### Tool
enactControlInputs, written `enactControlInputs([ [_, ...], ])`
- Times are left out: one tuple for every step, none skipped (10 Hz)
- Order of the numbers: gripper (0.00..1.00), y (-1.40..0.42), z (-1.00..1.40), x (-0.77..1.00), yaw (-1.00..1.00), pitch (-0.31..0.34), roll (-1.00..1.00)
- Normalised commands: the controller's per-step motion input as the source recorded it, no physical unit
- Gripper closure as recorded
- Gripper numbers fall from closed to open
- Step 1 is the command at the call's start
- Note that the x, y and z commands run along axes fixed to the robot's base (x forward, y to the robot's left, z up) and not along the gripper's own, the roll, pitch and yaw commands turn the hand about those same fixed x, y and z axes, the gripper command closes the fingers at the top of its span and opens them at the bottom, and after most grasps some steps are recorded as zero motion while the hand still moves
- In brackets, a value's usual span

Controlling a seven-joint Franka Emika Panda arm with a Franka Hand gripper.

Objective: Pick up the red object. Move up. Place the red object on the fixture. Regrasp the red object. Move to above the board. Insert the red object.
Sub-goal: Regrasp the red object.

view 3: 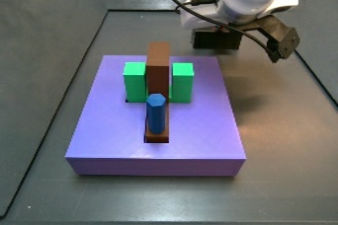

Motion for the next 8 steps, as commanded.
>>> enactControlInputs([
  [1.0, 0.0, 0.0, 0.0, 0.0, 0.0, 0.0],
  [1.0, 0.0, 0.0, 0.0, 0.0, 0.0, 0.0],
  [1.0, 0.0, 0.0, 0.0, 0.0, 0.0, 0.0],
  [1.0, 0.0, 0.0, 0.0, 0.0, 0.0, 0.0],
  [1.0, 0.0, 0.0, 0.0, 0.0, 0.0, 0.0],
  [1.0, 0.0, 0.0, 0.0, 0.0, 0.0, 0.0],
  [1.0, 0.0, 0.0, 0.0, 0.0, 0.0, 0.0],
  [1.0, 0.0, 0.0, 0.0, 0.0, 0.0, 0.0],
])
